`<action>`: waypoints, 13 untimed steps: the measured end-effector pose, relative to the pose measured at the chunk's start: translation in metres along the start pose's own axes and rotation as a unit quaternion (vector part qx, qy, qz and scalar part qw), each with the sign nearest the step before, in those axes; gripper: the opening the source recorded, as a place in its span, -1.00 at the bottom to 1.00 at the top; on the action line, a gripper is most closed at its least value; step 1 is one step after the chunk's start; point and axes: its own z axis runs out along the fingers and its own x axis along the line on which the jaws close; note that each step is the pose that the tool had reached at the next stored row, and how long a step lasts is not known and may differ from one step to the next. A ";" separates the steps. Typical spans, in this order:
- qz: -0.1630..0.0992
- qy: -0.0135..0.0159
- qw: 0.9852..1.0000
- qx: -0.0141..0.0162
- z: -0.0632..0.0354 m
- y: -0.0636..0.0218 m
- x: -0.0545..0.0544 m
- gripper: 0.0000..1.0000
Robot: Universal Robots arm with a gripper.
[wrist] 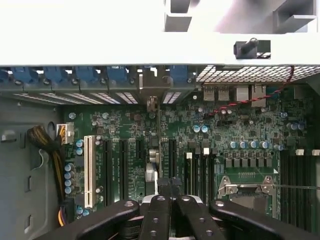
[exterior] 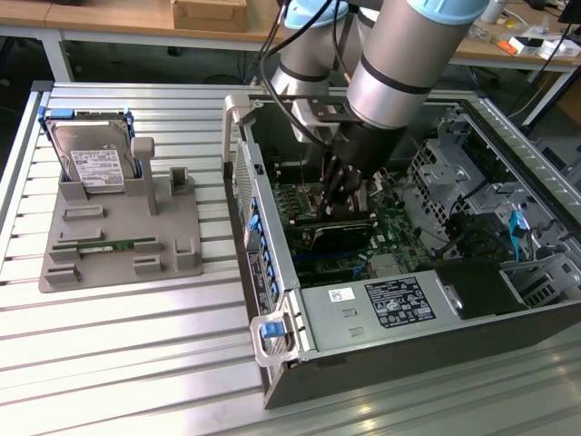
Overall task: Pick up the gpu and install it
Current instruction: 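Press down on the gpu until it lock into place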
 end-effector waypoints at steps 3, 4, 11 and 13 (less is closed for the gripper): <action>0.000 0.000 1.000 0.000 0.0044 0.0020 0.000 -0.79; 0.000 0.000 1.000 0.000 0.0057 0.0030 0.001 -0.79; 0.000 0.000 1.000 0.000 0.0098 0.0064 0.005 -0.79; 0.000 0.000 1.000 0.000 0.0108 0.0070 0.006 -0.79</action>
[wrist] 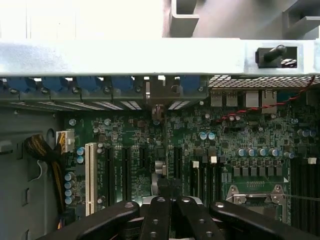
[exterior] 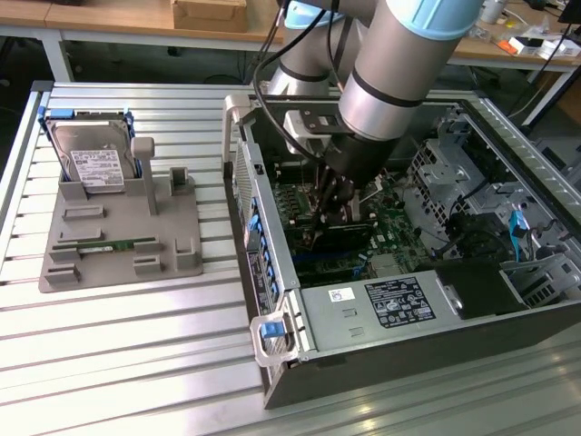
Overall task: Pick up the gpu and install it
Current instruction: 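Press down on the gpu until it lock into place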
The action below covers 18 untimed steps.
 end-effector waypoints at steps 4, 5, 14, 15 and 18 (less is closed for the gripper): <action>0.000 0.000 1.000 0.000 0.0025 0.0030 0.000 -0.79; 0.000 0.000 1.000 0.000 0.0028 0.0047 0.000 -0.79; 0.000 0.000 1.000 0.001 0.0047 0.0210 0.000 -0.79; 0.000 0.000 1.000 0.001 0.0053 0.0225 0.000 -0.79; 0.000 0.000 1.000 0.001 0.0073 0.0235 0.000 -0.79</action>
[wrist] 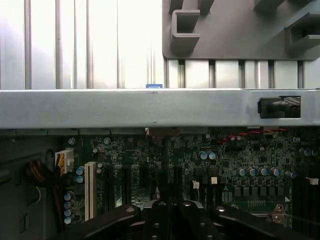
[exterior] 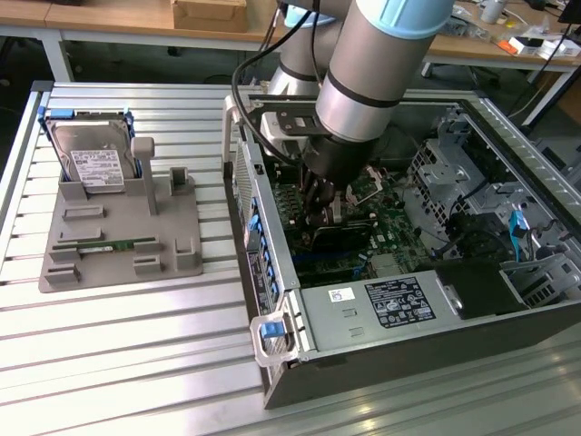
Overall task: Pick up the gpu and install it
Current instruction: 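Press down on the gpu until it lock into place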
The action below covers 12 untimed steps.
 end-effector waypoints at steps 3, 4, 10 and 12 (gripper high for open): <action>0.000 0.000 1.000 0.000 0.0017 0.0011 0.000 -0.79; 0.000 0.000 1.000 0.000 0.0010 0.0012 0.000 -0.79; 0.000 0.000 1.000 0.001 -0.0140 0.0058 -0.001 -0.79; 0.000 0.000 1.000 0.001 -0.0133 0.0072 -0.001 -0.79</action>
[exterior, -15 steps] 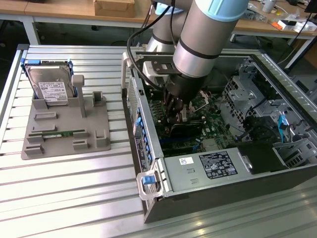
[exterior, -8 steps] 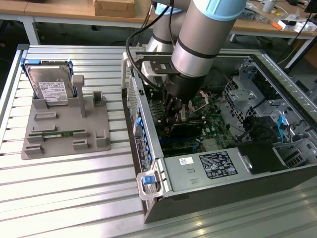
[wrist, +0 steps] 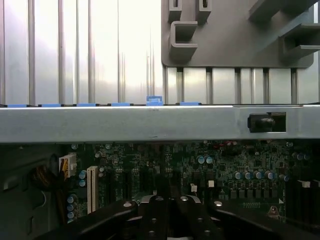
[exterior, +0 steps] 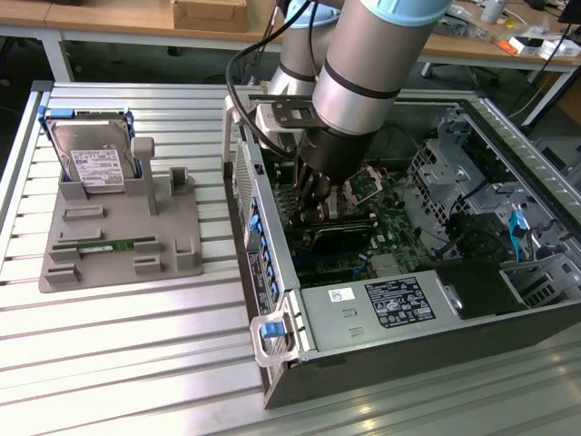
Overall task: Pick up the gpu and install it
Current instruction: 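Press down on the gpu until it lock into place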
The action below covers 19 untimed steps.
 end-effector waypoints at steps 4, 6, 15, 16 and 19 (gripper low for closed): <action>0.000 0.000 1.000 0.000 0.0085 -0.0001 0.000 -0.79; 0.000 0.000 1.000 0.000 0.0113 -0.0003 0.000 -0.79; 0.000 0.000 1.000 0.000 0.0079 -0.0001 0.000 -0.79; 0.000 0.000 1.000 0.000 0.0079 -0.0015 0.000 -0.79; 0.000 -0.001 1.000 -0.002 0.0063 -0.0236 0.000 -0.79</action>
